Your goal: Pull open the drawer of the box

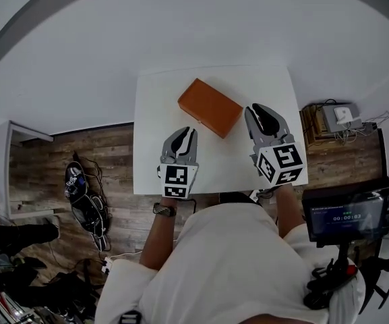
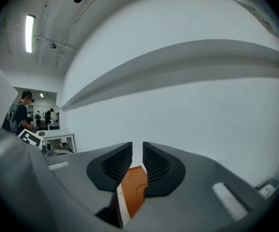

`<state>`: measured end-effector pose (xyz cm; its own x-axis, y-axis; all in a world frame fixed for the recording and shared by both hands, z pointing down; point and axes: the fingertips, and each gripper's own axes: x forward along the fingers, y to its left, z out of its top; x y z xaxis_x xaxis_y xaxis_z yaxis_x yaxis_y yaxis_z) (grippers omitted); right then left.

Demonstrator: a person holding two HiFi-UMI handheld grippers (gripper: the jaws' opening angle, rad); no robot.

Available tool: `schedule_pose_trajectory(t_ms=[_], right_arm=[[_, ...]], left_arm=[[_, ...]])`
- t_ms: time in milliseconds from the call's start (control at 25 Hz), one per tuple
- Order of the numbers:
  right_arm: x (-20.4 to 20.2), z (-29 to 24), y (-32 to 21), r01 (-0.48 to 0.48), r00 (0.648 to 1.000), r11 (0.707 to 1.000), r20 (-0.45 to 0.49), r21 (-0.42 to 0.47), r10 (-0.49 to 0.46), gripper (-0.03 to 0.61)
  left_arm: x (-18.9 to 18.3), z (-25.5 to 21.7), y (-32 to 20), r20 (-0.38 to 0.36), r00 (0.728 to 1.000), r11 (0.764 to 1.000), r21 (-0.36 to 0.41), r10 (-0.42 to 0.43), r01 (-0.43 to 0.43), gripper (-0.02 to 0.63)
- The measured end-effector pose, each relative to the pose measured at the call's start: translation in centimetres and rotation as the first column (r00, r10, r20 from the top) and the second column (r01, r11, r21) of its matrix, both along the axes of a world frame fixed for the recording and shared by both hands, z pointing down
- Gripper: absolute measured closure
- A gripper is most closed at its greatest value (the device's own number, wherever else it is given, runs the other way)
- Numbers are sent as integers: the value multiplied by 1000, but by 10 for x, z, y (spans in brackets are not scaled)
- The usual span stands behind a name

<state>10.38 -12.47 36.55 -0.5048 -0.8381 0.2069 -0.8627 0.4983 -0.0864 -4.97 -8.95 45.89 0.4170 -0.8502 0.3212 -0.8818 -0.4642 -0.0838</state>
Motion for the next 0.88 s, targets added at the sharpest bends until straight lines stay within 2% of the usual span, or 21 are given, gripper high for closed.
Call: schedule_pose_trajectory(t_ms=[160,480,680,880], right_arm=[[0,13,-3,9,1000,999,-22,-38,-10,503],[-8,30,0,36,998,993,-53,-110,-42,495],[-13,44,2,49,995,986,-82,-162,-63,489],[-21,91,-49,77,989,965,-106,-249,-106,465]], left_arm=[[-1,13,3,-10,1000,999,-45,2,-2,558],[-4,16,10,9,1000,997,-73,13,-12,554],[-10,24,15,-7,1000,993,-119,9,-10,544],[-18,71,-26,14,1000,979,-203,25,-22,538]])
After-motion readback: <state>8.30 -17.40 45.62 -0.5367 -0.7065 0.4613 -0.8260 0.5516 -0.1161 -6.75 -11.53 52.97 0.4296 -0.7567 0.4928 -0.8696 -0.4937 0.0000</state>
